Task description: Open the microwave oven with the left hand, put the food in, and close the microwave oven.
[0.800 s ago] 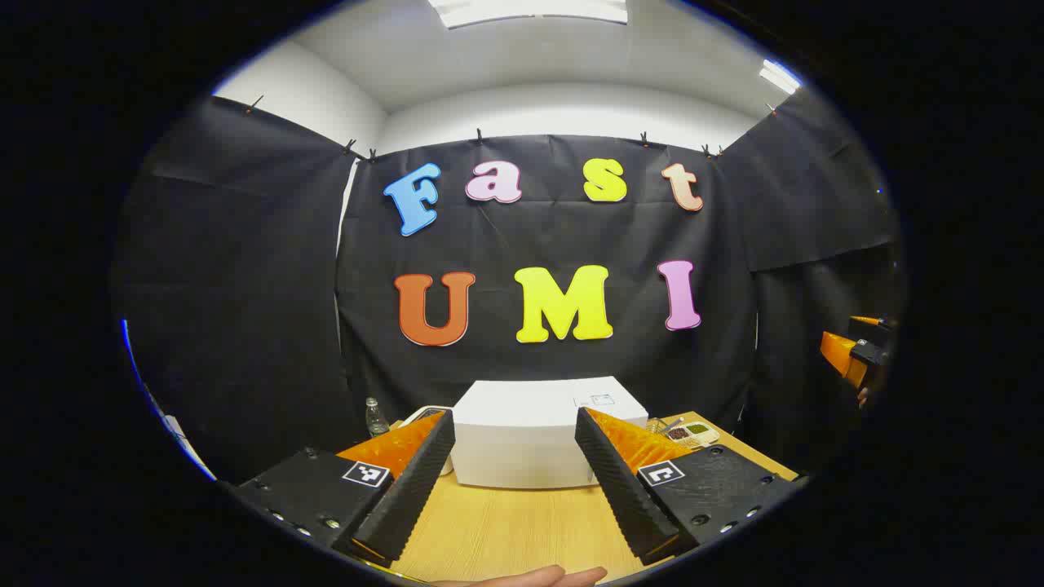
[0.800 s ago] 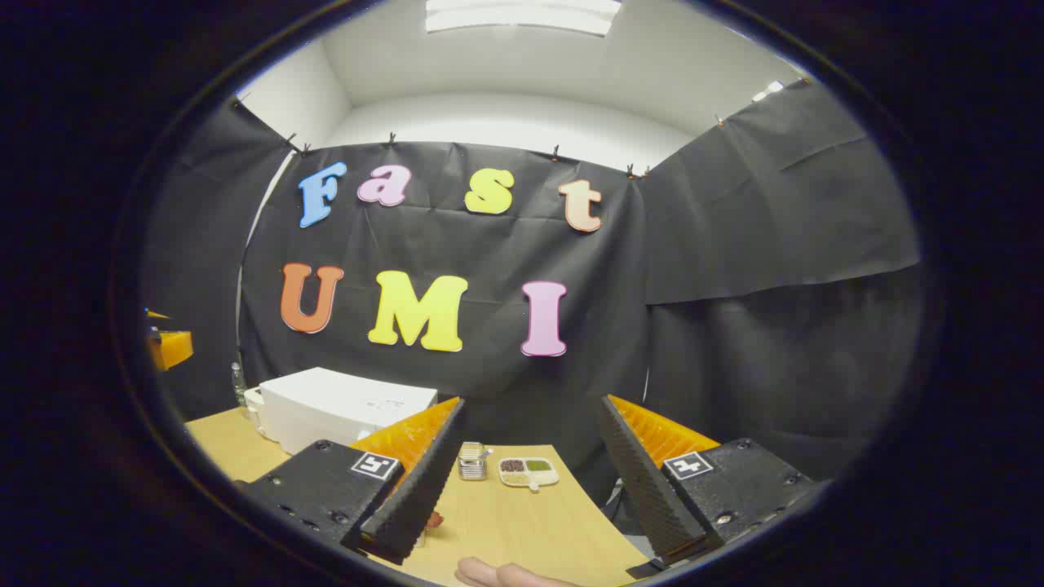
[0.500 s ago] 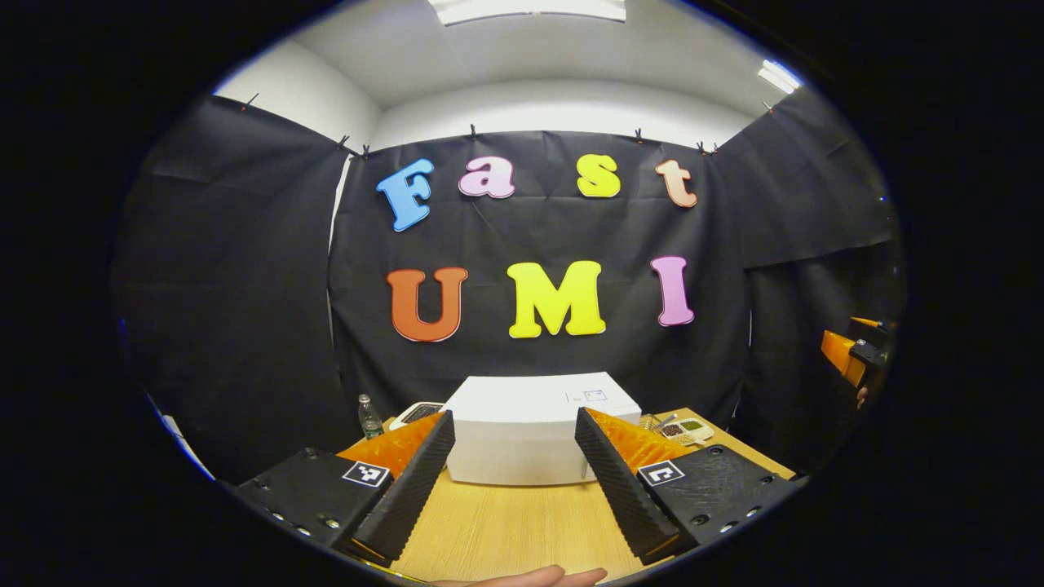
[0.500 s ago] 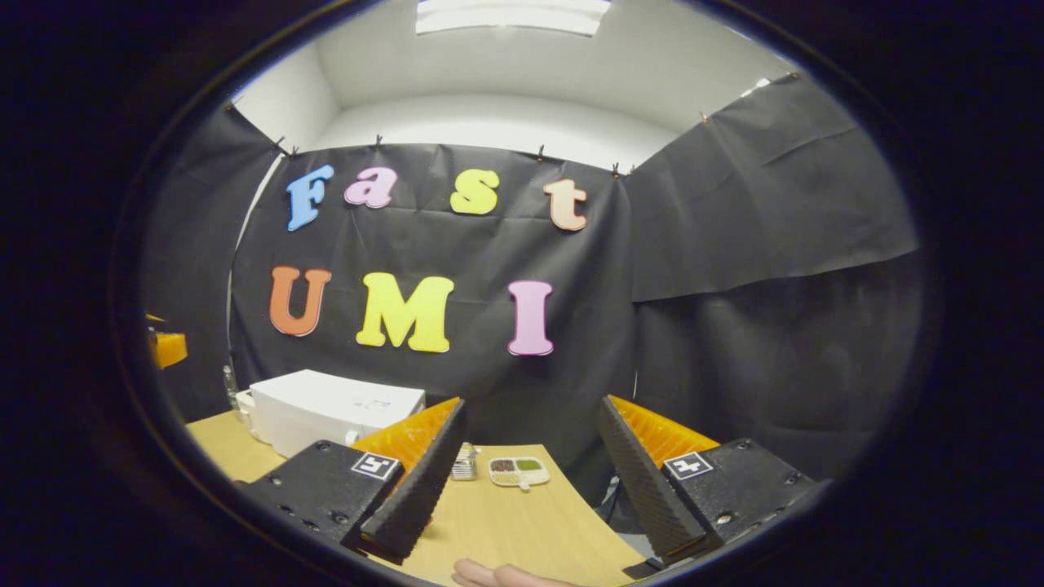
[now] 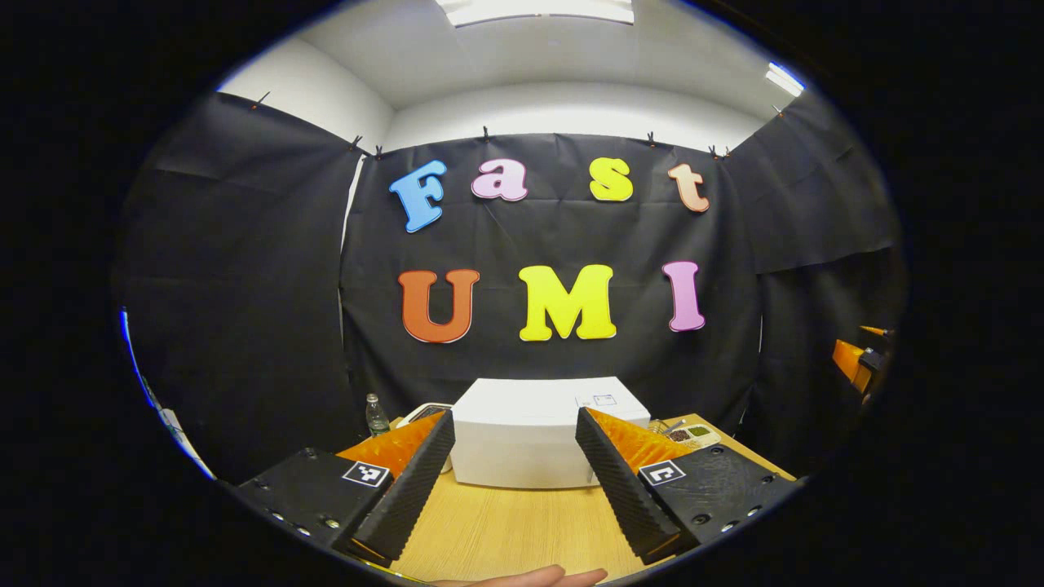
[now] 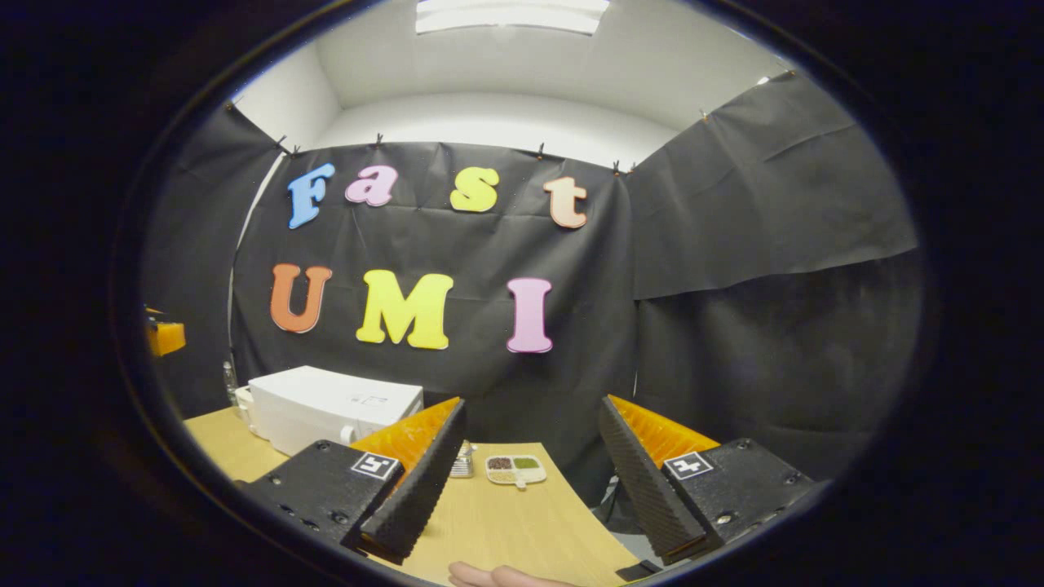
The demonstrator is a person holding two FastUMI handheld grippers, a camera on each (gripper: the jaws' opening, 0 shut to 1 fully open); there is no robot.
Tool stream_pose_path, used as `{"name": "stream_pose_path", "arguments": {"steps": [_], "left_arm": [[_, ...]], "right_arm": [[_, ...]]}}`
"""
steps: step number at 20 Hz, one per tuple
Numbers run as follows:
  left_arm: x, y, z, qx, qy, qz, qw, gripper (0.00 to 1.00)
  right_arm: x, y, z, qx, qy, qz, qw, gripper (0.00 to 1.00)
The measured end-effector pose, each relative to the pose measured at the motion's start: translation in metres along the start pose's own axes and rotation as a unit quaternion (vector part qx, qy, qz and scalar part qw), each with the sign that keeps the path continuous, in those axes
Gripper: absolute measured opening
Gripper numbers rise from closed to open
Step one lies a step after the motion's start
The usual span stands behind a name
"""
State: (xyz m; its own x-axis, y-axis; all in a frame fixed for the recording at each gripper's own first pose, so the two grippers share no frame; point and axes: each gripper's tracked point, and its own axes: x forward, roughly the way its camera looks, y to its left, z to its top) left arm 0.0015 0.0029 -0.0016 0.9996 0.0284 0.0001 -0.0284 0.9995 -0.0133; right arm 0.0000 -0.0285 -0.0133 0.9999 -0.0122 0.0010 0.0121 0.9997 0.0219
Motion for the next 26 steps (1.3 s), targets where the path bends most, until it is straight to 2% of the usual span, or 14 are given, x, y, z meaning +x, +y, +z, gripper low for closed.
{"name": "stream_pose_path", "arguments": {"steps": [2,3,9,16,17,18,20,21,22,24,25,26], "left_arm": [[0.003,-0.002,-0.005,0.0,0.005,0.0,1.0,0.95],[0.007,-0.003,-0.008,0.0,0.008,0.0,1.0,0.95],[0.046,-0.021,-0.029,0.001,0.011,0.005,1.0,0.95],[0.103,-0.057,-0.075,-0.024,0.033,-0.024,0.999,0.95],[0.112,-0.062,-0.083,-0.028,0.038,-0.025,0.999,0.95],[0.121,-0.067,-0.092,-0.032,0.044,-0.028,0.998,0.95],[0.139,-0.082,-0.111,-0.036,0.056,-0.042,0.997,0.94],[0.148,-0.089,-0.119,-0.036,0.054,-0.051,0.997,0.82],[0.155,-0.095,-0.131,-0.037,0.059,-0.054,0.996,0.92],[0.169,-0.105,-0.161,-0.04,0.077,-0.056,0.995,0.92],[0.174,-0.109,-0.176,-0.04,0.089,-0.057,0.994,0.81],[0.179,-0.114,-0.189,-0.04,0.096,-0.055,0.993,0.92]], "right_arm": [[0.0,-0.003,0.0,0.005,-0.004,-0.003,1.0,0.95],[0.0,-0.002,0.001,0.006,-0.005,-0.002,1.0,1.0],[0.0,-0.008,0.0,0.008,-0.009,-0.001,1.0,1.0],[0.0,-0.014,-0.004,0.01,-0.009,0.002,1.0,1.0],[-0.001,-0.014,-0.003,0.011,-0.01,0.001,1.0,0.95],[-0.002,-0.016,-0.004,0.014,-0.011,0.0,1.0,1.0],[-0.003,-0.015,-0.005,0.02,-0.013,0.002,1.0,1.0],[-0.003,-0.015,-0.005,0.026,-0.013,0.003,1.0,1.0],[-0.002,-0.015,-0.008,0.031,-0.012,0.004,0.999,1.0],[-0.001,-0.016,-0.014,0.034,-0.009,0.009,0.999,1.0],[-0.001,-0.017,-0.015,0.036,-0.008,0.014,0.999,1.0],[-0.002,-0.02,-0.016,0.038,-0.01,0.015,0.999,1.0]]}}
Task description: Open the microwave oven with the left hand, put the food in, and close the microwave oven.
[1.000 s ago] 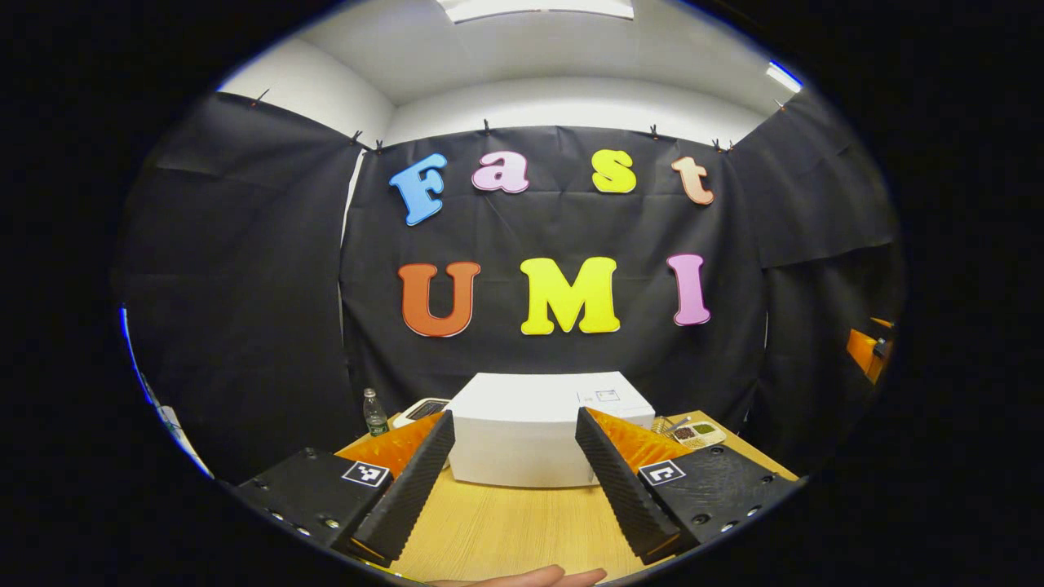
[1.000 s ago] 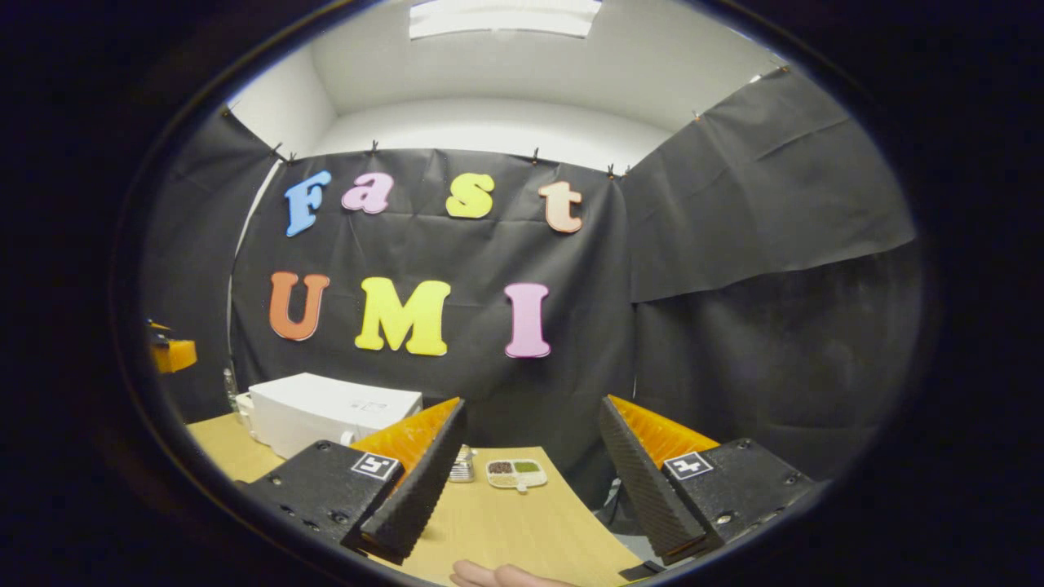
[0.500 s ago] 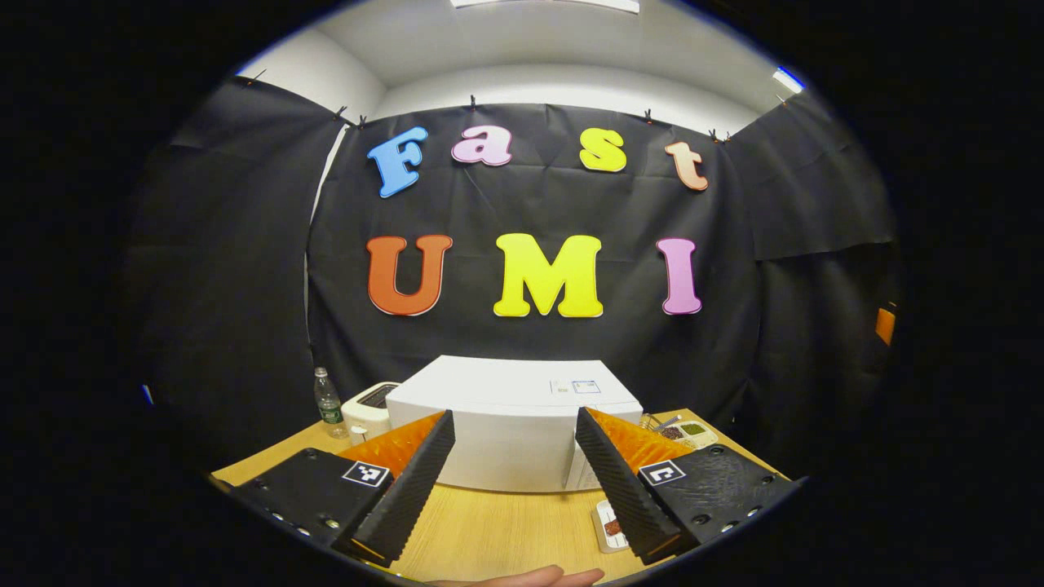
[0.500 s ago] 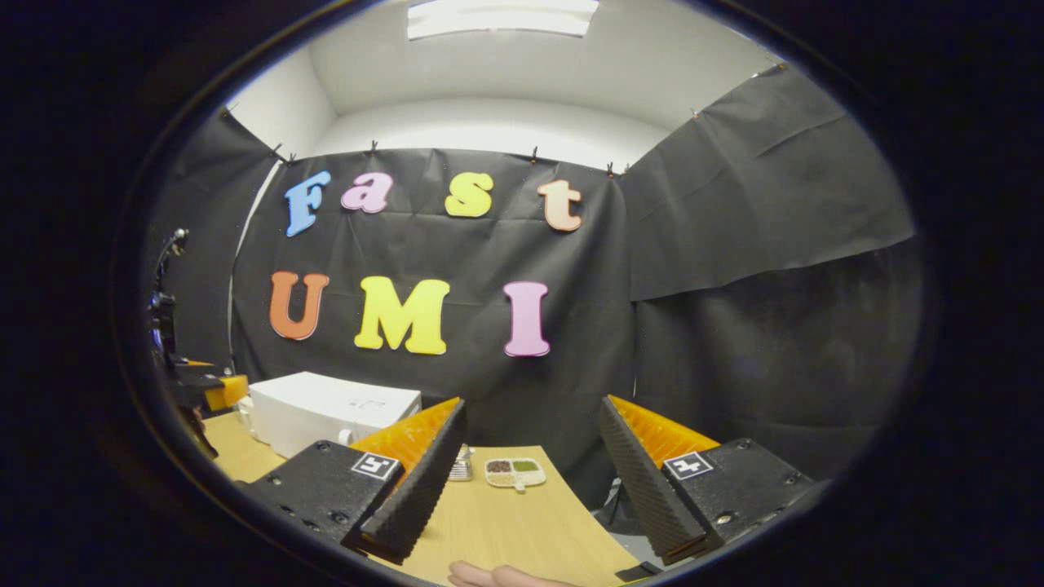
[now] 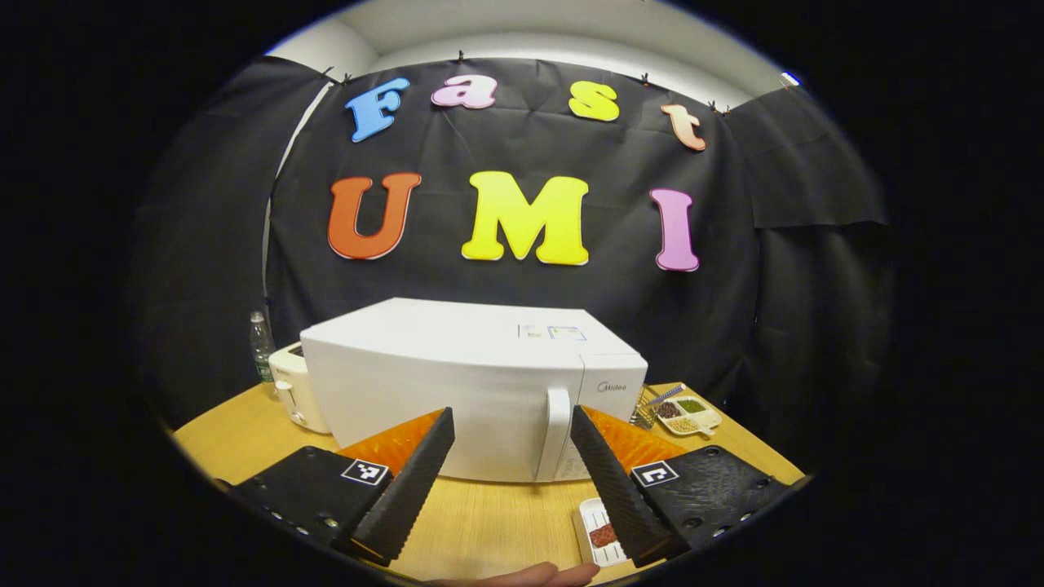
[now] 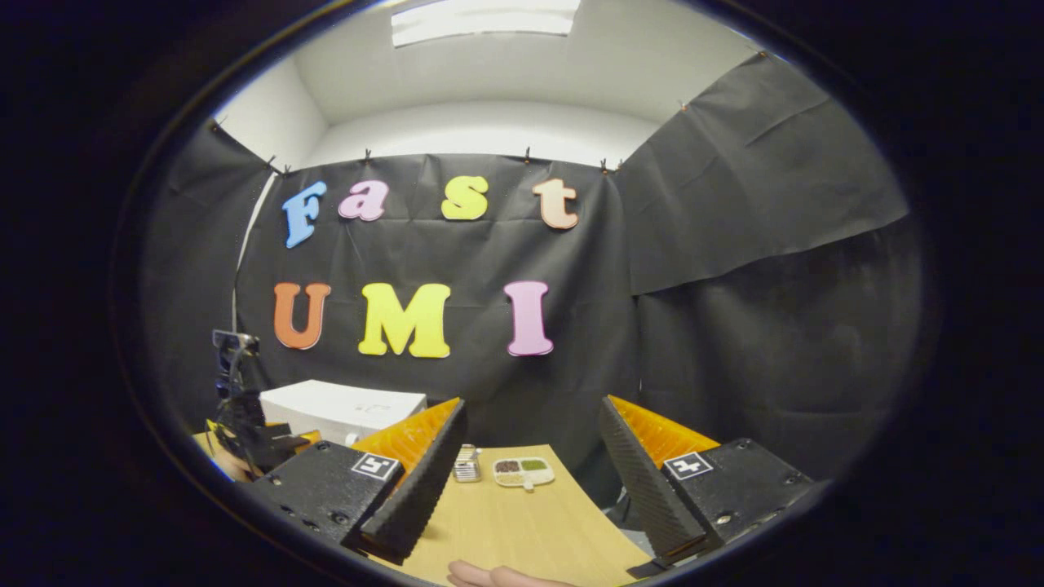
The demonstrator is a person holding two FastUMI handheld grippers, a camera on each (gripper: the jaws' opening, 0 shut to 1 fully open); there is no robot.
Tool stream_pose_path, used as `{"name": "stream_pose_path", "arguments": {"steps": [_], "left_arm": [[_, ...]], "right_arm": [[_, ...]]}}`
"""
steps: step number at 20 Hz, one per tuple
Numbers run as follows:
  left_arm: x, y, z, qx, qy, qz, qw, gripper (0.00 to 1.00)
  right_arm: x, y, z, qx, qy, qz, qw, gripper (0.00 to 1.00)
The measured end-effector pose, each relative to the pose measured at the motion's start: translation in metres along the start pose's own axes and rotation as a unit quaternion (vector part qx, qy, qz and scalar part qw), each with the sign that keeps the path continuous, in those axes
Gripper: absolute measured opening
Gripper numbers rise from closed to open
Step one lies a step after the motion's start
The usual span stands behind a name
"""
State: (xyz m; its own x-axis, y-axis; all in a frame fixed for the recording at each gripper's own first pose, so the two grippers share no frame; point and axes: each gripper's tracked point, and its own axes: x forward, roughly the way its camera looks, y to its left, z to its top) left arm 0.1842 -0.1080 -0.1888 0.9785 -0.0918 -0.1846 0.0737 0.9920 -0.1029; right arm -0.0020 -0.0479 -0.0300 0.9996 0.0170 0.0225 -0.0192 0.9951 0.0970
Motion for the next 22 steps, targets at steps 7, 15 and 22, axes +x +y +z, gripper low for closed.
{"name": "stream_pose_path", "arguments": {"steps": [7,15,22], "left_arm": [[0.046,-0.024,-0.048,0.026,0.011,-0.012,1.0,0.92],[0.089,-0.042,-0.054,-0.019,0.005,-0.023,1.0,0.68],[0.09,-0.037,-0.059,-0.01,0.027,-0.011,1.0,0.22]], "right_arm": [[-0.002,-0.017,-0.014,-0.016,-0.018,0.0,1.0,1.0],[0.009,-0.032,-0.045,0.0,0.028,0.01,1.0,1.0],[0.003,-0.033,-0.046,-0.007,0.029,0.012,0.999,0.95]]}}
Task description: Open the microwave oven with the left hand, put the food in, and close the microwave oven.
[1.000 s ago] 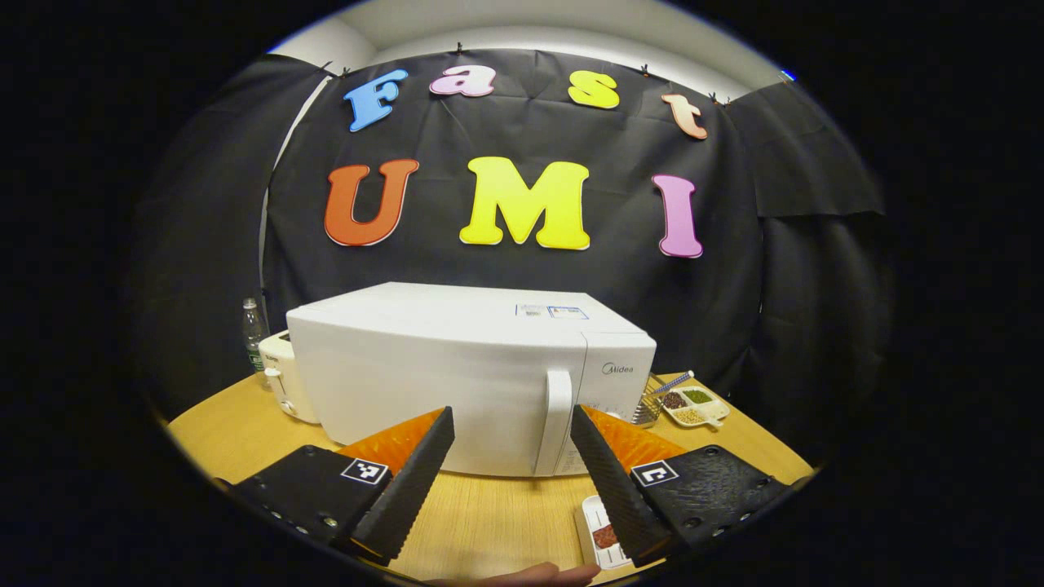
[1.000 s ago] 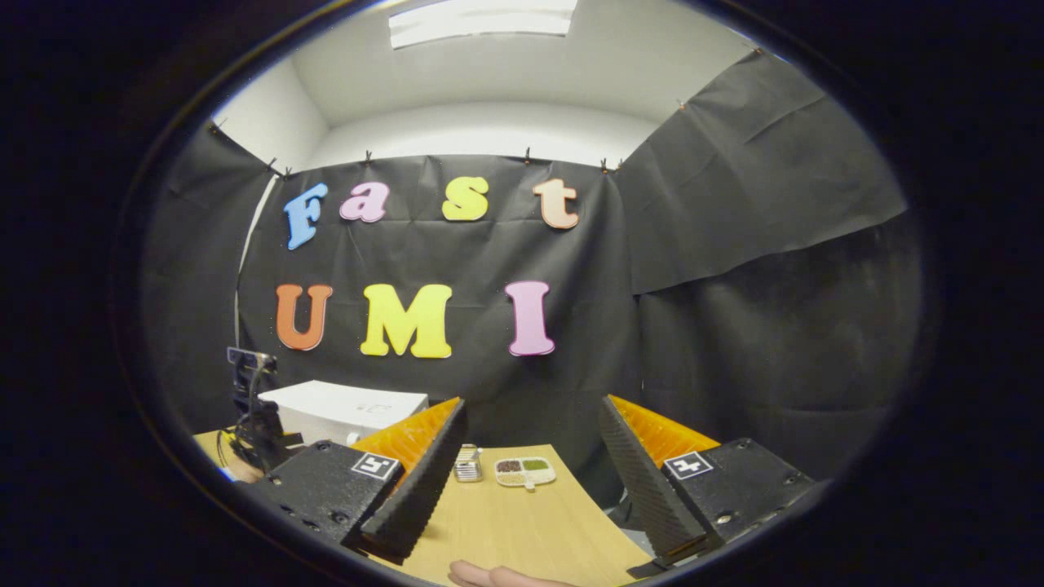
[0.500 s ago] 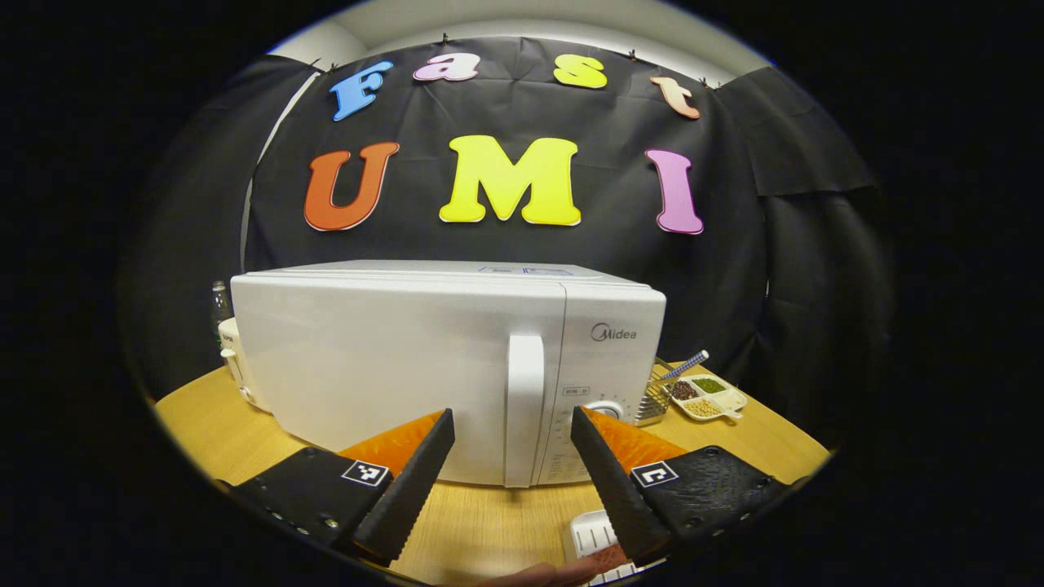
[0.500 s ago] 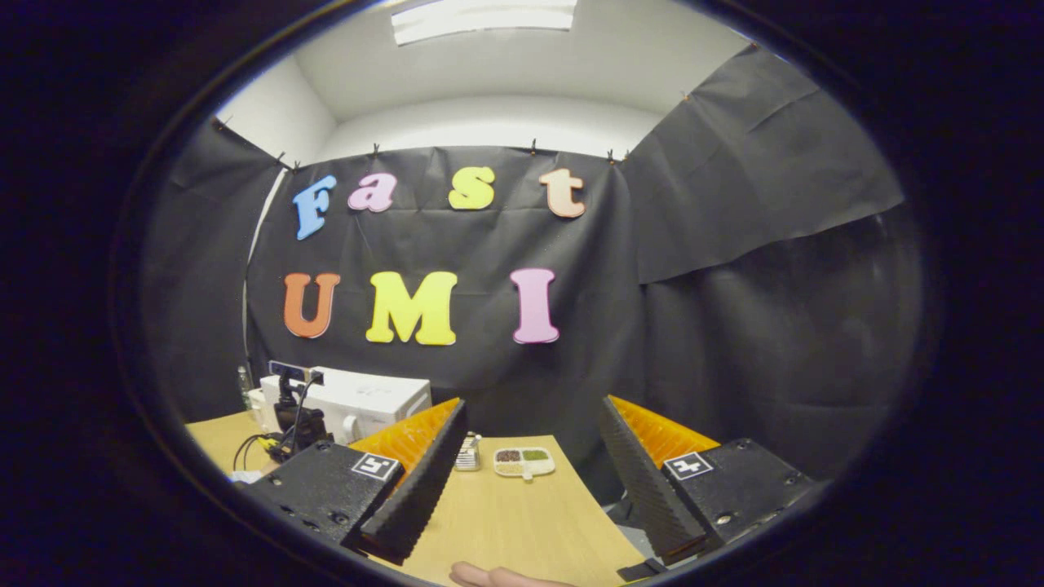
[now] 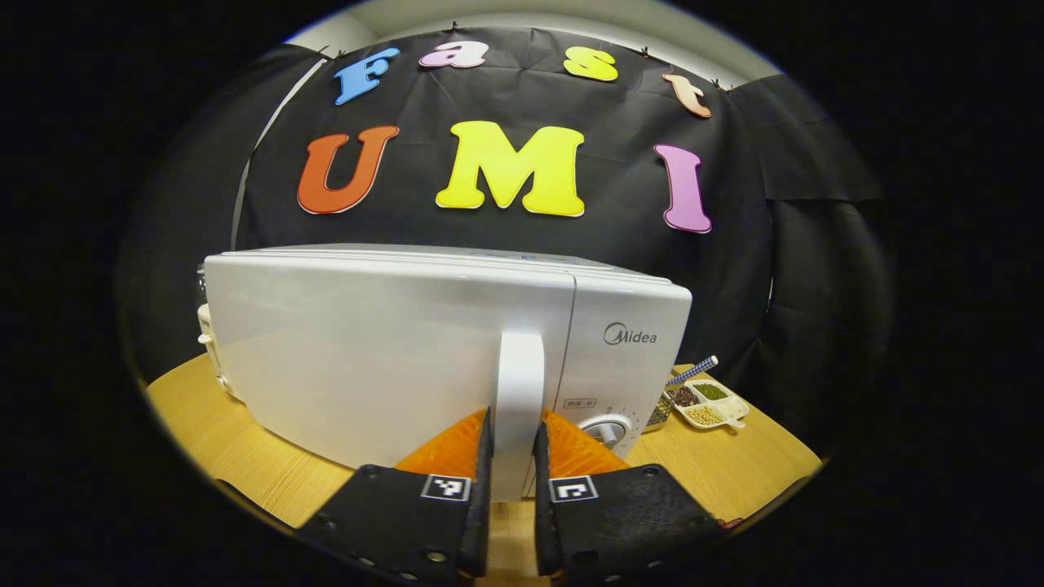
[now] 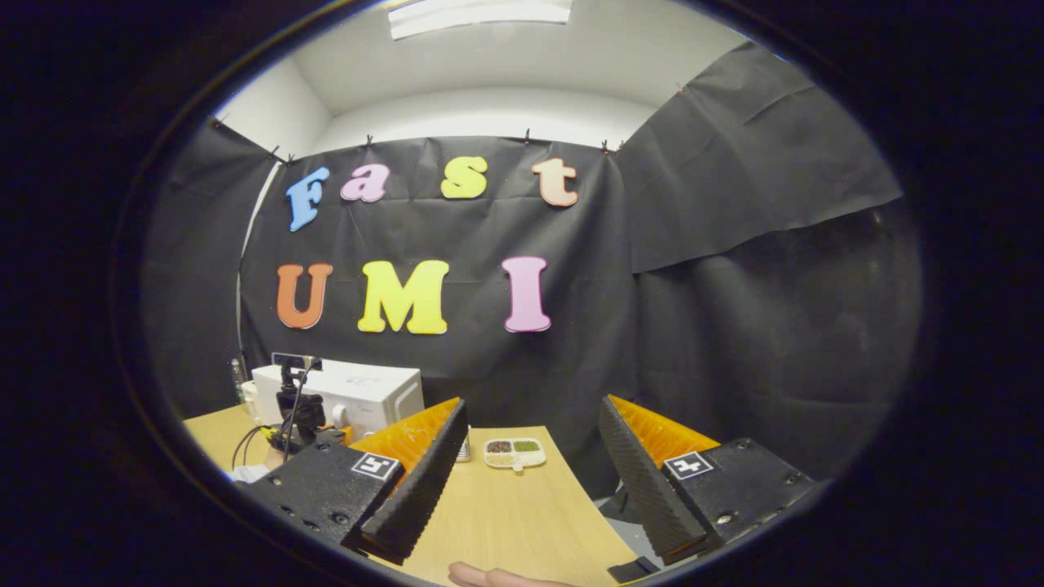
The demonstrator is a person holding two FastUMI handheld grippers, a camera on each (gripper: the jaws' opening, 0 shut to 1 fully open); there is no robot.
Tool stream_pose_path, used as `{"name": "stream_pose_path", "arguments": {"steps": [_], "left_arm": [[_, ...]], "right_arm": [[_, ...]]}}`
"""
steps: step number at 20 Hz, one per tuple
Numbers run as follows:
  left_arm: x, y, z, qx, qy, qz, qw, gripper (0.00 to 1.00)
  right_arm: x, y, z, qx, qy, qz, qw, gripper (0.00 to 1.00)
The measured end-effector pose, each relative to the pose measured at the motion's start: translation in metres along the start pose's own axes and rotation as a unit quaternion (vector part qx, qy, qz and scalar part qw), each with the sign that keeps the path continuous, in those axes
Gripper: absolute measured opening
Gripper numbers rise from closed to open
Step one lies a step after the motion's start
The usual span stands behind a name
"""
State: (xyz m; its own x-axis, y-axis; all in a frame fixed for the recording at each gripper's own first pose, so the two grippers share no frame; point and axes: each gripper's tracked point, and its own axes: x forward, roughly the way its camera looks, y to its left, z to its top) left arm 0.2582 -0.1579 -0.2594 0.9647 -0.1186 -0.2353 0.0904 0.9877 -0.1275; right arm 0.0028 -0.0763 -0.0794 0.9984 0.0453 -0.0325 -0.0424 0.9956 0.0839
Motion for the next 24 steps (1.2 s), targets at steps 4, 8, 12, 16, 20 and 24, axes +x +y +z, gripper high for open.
{"name": "stream_pose_path", "arguments": {"steps": [4,8,12,16,20,24], "left_arm": [[-0.001,0.001,-0.003,0.016,0.004,-0.01,1.0,0.12],[-0.022,0.003,-0.003,0.011,0.002,-0.005,1.0,0.11],[-0.053,0.009,-0.01,0.023,-0.013,-0.032,0.999,0.11],[-0.085,0.019,-0.017,0.027,-0.014,-0.055,0.998,0.12],[-0.121,0.037,-0.023,0.037,-0.015,-0.06,0.997,0.13],[-0.167,0.072,-0.03,0.037,-0.017,-0.066,0.997,0.13]], "right_arm": [[-0.004,-0.005,0.0,0.0,-0.003,-0.005,1.0,1.0],[-0.005,-0.005,-0.001,0.001,-0.001,-0.007,1.0,0.94],[-0.008,0.007,-0.003,0.006,0.0,-0.001,1.0,0.95],[-0.016,0.028,-0.006,-0.007,0.004,0.011,1.0,0.94],[-0.024,0.049,-0.006,-0.013,0.005,0.027,1.0,0.95],[-0.031,0.066,-0.009,-0.018,0.006,0.042,0.999,0.95]]}}
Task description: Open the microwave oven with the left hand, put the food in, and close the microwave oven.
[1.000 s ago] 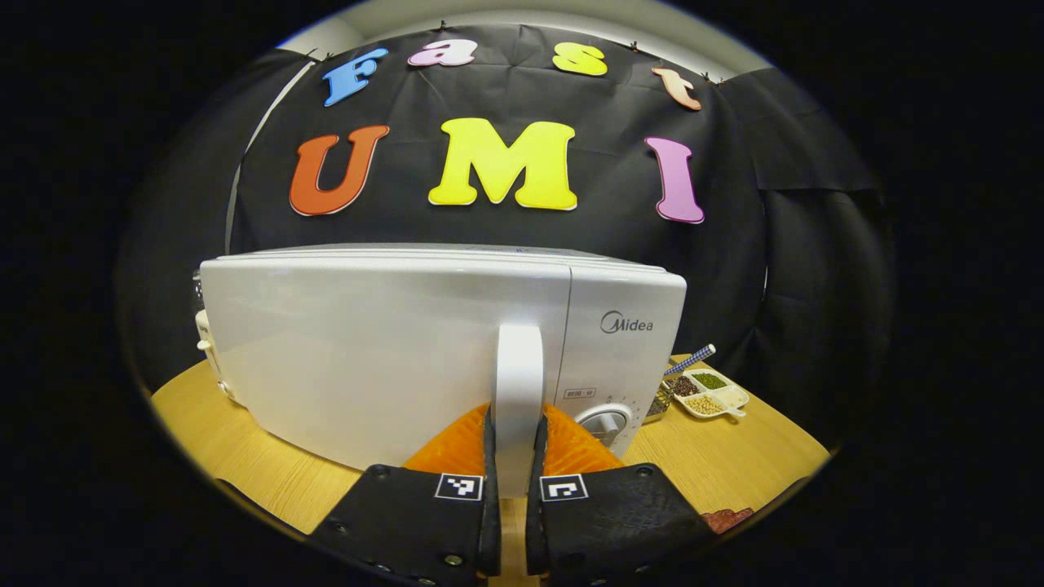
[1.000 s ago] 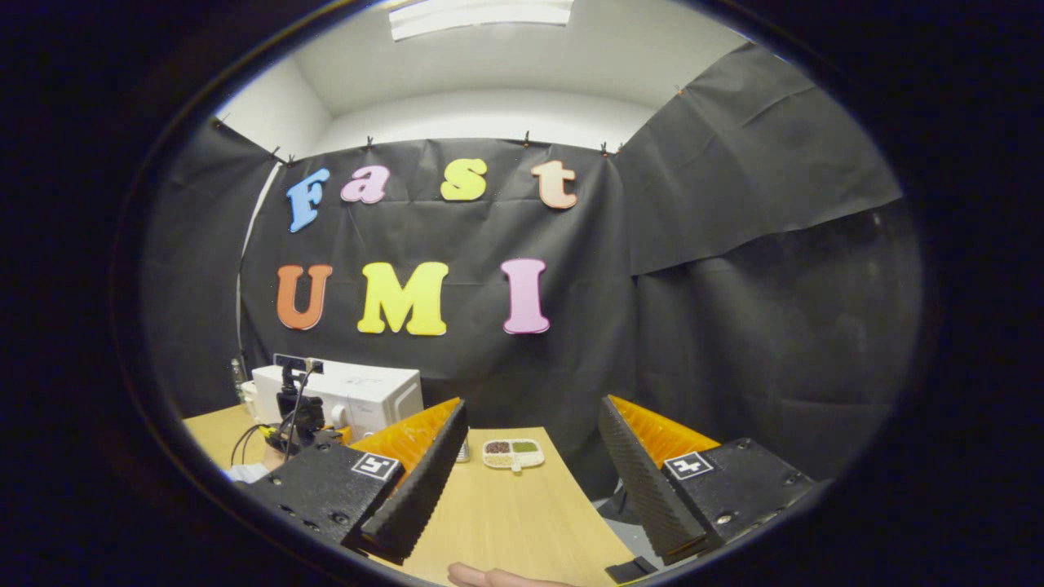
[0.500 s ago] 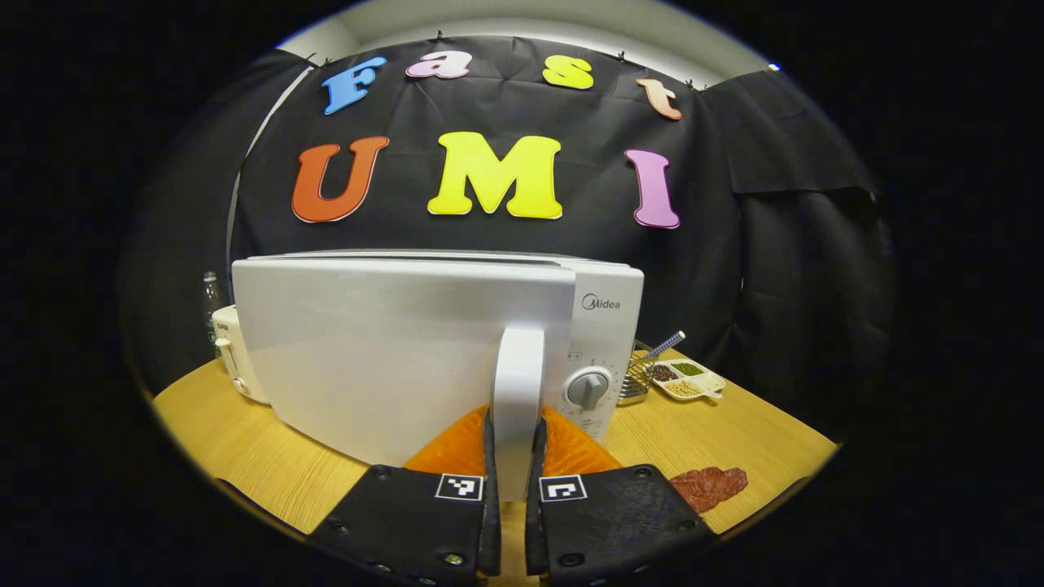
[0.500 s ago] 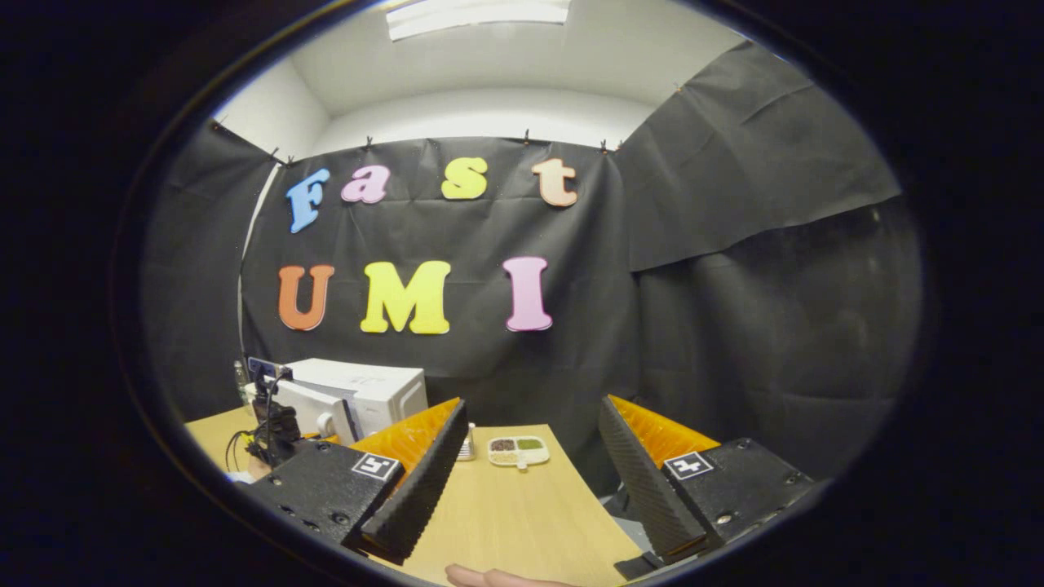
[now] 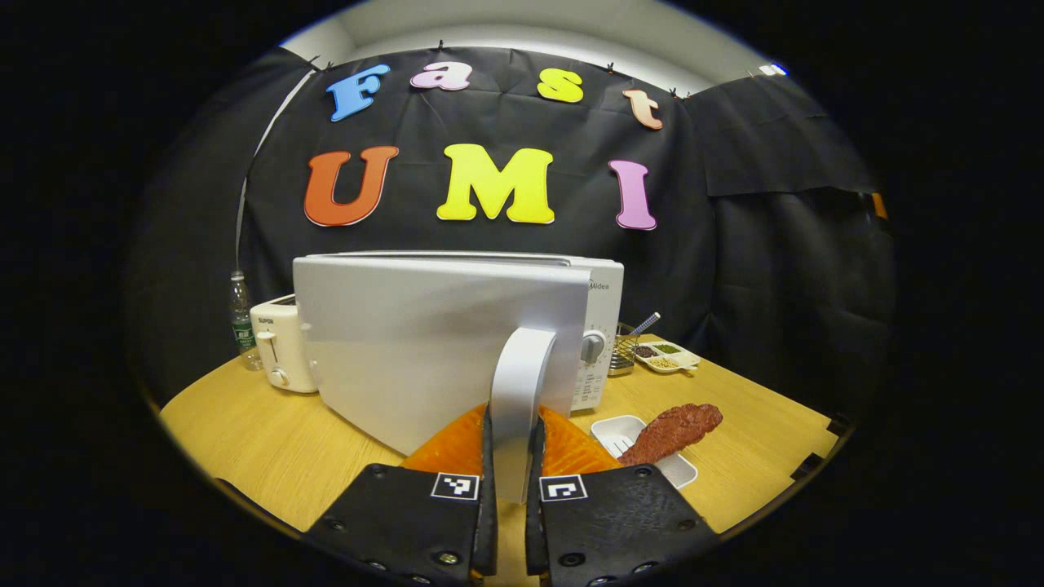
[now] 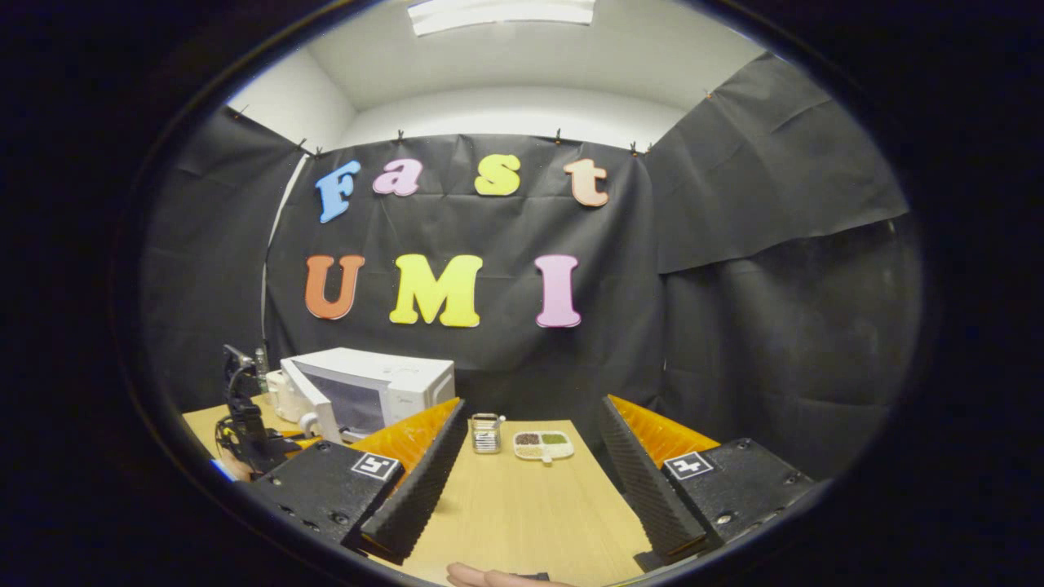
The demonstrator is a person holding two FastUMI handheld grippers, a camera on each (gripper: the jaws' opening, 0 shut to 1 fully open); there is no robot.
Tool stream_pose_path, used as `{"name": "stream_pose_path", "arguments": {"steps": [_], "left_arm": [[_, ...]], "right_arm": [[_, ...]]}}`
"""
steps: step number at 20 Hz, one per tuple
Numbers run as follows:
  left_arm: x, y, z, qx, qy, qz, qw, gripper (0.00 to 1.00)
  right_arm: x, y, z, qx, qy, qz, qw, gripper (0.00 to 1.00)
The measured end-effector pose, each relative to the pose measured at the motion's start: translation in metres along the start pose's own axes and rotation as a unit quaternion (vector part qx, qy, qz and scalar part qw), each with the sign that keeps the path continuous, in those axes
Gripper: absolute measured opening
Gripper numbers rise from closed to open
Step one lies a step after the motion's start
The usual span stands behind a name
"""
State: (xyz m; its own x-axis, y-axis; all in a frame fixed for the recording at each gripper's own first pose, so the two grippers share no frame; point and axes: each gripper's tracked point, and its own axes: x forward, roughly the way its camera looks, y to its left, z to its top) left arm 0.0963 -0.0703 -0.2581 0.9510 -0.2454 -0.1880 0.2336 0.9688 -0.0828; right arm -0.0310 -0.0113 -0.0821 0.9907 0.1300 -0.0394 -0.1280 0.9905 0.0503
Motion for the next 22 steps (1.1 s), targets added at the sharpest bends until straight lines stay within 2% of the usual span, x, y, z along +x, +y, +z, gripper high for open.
{"name": "stream_pose_path", "arguments": {"steps": [1,2,3,4,5,6,7,9,10,11,14,15,19,20,21,22], "left_arm": [[-0.017,0.012,-0.004,0.005,0.001,0.005,1.0,0.17],[-0.035,0.026,-0.005,0.012,-0.002,0.013,1.0,0.17],[-0.051,0.034,-0.01,0.015,0.003,0.015,1.0,0.21],[-0.072,0.047,-0.017,0.013,0.003,0.02,1.0,0.1],[-0.086,0.059,-0.015,0.008,-0.006,0.02,1.0,0.38],[-0.105,0.072,-0.019,0.001,0.0,0.028,1.0,0.45],[-0.121,0.083,-0.024,-0.004,0.007,0.034,0.999,0.55],[-0.147,0.108,-0.022,-0.01,0.003,0.061,0.998,0.96],[-0.158,0.118,-0.021,-0.016,0.003,0.074,0.997,0.82],[-0.168,0.124,-0.02,-0.022,0.002,0.081,0.996,0.93],[-0.198,0.14,-0.008,-0.032,-0.012,0.107,0.994,0.94],[-0.205,0.141,-0.003,-0.036,-0.018,0.112,0.993,0.94],[-0.223,0.14,0.014,-0.036,-0.026,0.123,0.991,0.93],[-0.226,0.138,0.02,-0.032,-0.029,0.126,0.991,0.94],[-0.229,0.136,0.027,-0.029,-0.034,0.128,0.991,0.93],[-0.23,0.131,0.031,-0.029,-0.037,0.124,0.991,0.93]], "right_arm": [[-0.001,0.005,-0.001,0.0,0.001,0.004,1.0,1.0],[-0.003,0.01,-0.004,0.0,0.003,0.009,1.0,1.0],[-0.003,0.016,-0.007,0.0,0.005,0.015,1.0,1.0],[-0.003,0.02,-0.01,0.0,0.008,0.02,1.0,1.0],[-0.003,0.024,-0.012,-0.001,0.01,0.024,1.0,1.0],[-0.003,0.03,-0.014,-0.002,0.012,0.029,1.0,1.0],[-0.002,0.035,-0.015,-0.004,0.013,0.034,0.999,0.95],[-0.002,0.045,-0.02,-0.009,0.019,0.039,0.999,0.95],[-0.002,0.051,-0.022,-0.011,0.022,0.044,0.999,0.95],[-0.003,0.058,-0.023,-0.013,0.024,0.05,0.998,1.0],[-0.003,0.068,-0.022,-0.019,0.023,0.059,0.998,1.0],[-0.002,0.071,-0.021,-0.022,0.023,0.06,0.998,0.95],[0.005,0.078,-0.024,-0.033,0.038,0.063,0.997,0.95],[0.007,0.08,-0.024,-0.037,0.041,0.064,0.996,1.0],[0.009,0.081,-0.024,-0.042,0.044,0.066,0.996,0.95],[0.013,0.082,-0.025,-0.046,0.047,0.067,0.996,0.95]]}}
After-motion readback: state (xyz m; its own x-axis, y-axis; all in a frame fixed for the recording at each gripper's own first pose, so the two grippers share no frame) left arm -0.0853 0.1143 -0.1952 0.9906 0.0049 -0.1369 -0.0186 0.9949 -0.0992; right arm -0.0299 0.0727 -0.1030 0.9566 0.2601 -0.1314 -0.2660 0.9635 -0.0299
